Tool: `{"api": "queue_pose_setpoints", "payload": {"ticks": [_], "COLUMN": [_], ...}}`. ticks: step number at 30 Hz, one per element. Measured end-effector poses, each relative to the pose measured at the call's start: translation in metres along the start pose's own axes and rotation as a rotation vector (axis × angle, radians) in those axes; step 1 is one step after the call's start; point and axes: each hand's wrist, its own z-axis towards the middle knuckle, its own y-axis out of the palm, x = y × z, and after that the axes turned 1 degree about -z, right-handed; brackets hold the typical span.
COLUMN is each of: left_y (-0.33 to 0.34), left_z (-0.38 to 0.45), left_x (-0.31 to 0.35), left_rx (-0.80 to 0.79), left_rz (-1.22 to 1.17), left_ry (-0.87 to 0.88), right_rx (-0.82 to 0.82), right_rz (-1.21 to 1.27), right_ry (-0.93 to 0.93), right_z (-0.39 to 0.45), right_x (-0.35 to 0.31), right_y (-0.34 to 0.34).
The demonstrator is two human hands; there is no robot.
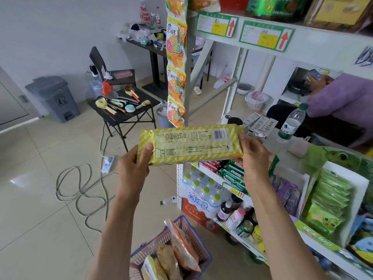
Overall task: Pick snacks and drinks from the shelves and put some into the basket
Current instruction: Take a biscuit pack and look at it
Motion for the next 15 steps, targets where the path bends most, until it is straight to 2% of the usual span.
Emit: {"api": "queue_pose_setpoints", "payload": {"ticks": [11,15], "left_y": [0.0015,0.0012], "left_z": [0.0015,0.0037], "left_x": [-0.0010,-0.0036], "left_rx": [0.014,0.009], "left_rz": [0.006,0.006], "left_ry": [-0.028,-0.093], "right_rx": [-0.001,-0.003], "right_rz": [-0.021,-0.036], "right_ry": [0.029,0.050], "right_z": [0.0015,0.0020], "right_x": [-0.0027,-0.0047], "right_y": [0.0006,-0.0003]}}
